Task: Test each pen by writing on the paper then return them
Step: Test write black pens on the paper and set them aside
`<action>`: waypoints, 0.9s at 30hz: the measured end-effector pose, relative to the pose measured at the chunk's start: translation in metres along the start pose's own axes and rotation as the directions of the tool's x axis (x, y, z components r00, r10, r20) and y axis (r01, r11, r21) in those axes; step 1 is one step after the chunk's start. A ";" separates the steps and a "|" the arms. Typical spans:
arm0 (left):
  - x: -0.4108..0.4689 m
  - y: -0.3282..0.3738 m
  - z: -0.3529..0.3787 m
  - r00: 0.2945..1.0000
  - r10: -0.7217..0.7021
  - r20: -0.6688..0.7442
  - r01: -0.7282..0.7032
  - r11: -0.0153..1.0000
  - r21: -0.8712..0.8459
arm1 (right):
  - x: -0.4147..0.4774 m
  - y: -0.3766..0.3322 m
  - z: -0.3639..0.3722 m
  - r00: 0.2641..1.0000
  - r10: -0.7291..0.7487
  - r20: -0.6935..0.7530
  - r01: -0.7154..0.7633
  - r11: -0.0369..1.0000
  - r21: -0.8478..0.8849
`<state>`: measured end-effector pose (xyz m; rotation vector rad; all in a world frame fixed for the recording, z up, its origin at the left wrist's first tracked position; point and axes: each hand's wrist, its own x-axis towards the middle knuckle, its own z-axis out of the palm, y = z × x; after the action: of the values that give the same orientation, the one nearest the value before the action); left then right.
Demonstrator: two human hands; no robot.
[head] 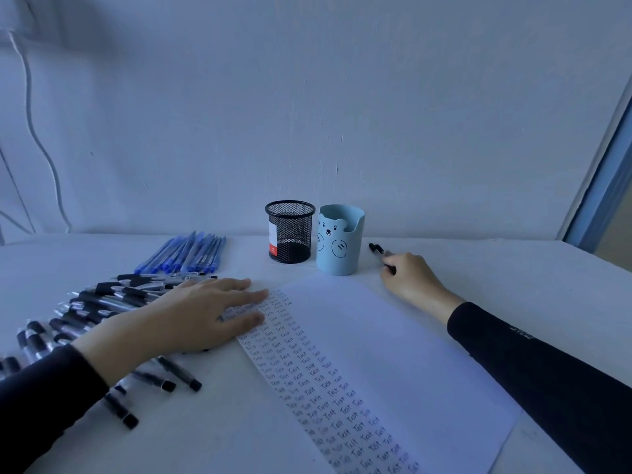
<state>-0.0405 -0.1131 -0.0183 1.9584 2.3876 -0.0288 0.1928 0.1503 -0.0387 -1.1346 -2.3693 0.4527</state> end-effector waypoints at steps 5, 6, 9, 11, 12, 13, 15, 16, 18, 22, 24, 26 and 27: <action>0.000 0.000 0.000 1.000 -0.005 -0.002 0.005 1.000 0.002 | -0.002 -0.001 -0.003 1.000 0.007 0.012 -0.008 1.000 0.024; 0.000 0.001 -0.001 1.000 -0.006 -0.003 0.006 1.000 0.004 | -0.003 -0.002 -0.003 1.000 0.005 0.019 -0.006 1.000 0.027; -0.002 0.003 -0.003 1.000 -0.012 0.004 0.012 1.000 -0.002 | -0.007 -0.004 -0.006 0.999 -0.004 0.039 0.002 0.999 0.041; -0.003 0.003 -0.005 1.000 -0.012 -0.011 0.012 0.999 -0.033 | -0.011 -0.009 -0.014 0.999 -0.024 0.031 0.022 0.998 0.062; -0.003 0.001 -0.007 0.999 -0.020 -0.029 0.018 0.998 -0.066 | -0.014 -0.014 -0.019 0.999 -0.034 0.011 0.033 0.997 0.074; -0.002 -0.001 -0.009 0.998 -0.038 -0.059 0.031 0.993 -0.111 | -0.017 -0.020 -0.025 0.999 -0.039 -0.023 0.040 0.997 0.072; 0.000 -0.011 -0.014 0.980 -0.110 -0.166 0.076 0.977 -0.200 | -0.023 -0.032 -0.035 0.995 -0.068 -0.072 0.075 0.993 0.091; 0.002 -0.017 -0.017 0.958 -0.157 -0.239 0.106 0.971 -0.214 | -0.025 -0.037 -0.039 0.994 -0.083 -0.066 0.090 0.990 0.112; 0.003 -0.033 -0.021 0.903 -0.255 -0.346 0.196 0.961 -0.197 | -0.030 -0.051 -0.043 0.992 -0.120 -0.033 0.123 0.983 0.134; 0.005 -0.064 -0.015 0.851 -0.317 -0.420 0.285 0.948 -0.139 | -0.041 -0.068 -0.028 0.978 -0.206 0.039 0.197 0.967 0.162; 0.007 -0.071 -0.014 0.864 -0.297 -0.406 0.258 0.955 -0.149 | -0.045 -0.071 -0.022 0.965 -0.249 0.087 0.235 0.961 0.144; 0.012 -0.072 -0.013 0.901 -0.249 -0.356 0.216 0.968 -0.131 | -0.047 -0.071 -0.021 0.947 -0.278 0.159 0.260 0.958 0.124; 0.013 -0.071 -0.013 0.918 -0.232 -0.322 0.205 0.972 -0.118 | -0.048 -0.071 -0.022 0.941 -0.280 0.191 0.262 0.958 0.113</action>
<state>-0.1128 -0.1134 -0.0073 1.7697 2.7547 0.4208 0.1858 0.0719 0.0009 -0.7361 -2.6062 0.5916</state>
